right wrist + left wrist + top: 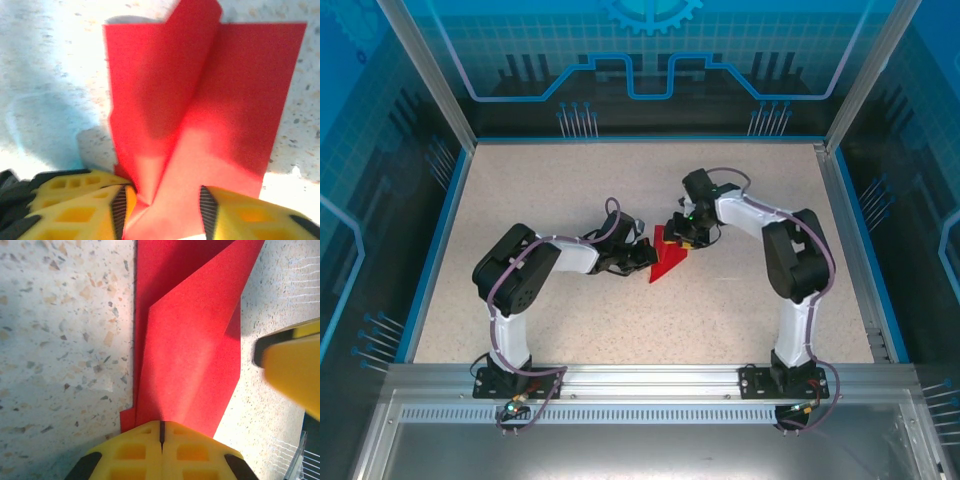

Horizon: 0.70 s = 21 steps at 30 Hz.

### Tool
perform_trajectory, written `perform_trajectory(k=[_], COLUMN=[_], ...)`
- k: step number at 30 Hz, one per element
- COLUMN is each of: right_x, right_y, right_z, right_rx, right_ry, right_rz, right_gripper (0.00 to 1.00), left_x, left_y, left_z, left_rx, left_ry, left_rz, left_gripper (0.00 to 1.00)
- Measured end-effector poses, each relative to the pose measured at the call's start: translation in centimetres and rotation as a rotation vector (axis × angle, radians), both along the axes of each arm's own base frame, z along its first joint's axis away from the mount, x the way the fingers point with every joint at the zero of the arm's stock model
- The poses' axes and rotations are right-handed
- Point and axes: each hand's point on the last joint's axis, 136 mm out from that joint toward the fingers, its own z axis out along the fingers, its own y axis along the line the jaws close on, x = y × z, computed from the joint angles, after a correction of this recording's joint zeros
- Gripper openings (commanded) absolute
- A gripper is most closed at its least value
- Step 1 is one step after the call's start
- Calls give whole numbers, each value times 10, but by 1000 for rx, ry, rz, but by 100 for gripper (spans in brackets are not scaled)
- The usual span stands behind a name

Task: Fold a paper plane with a square sheet of paper (pick it up from the middle)
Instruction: Fourth fold the wing at the center of the table.

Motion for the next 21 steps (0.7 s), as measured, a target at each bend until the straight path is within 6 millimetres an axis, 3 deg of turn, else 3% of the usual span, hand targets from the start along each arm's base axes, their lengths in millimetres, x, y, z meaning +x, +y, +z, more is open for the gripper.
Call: perform_trajectory(k=[3,7,21], right_x=[-2,-8,-10], right_y=[7,16,28], right_z=[7,0,-31], right_rx=[68,131,186], right_ry=[-35,-26,15], right_rz=[34,73,126], right_gripper=[25,19,15], left_x=[0,0,0], left_y=[0,0,0], left_z=[0,0,-1], left_rx=[1,5,16], left_ry=[2,1,11], left_rz=[2,5,7], left_gripper=[0,0,0])
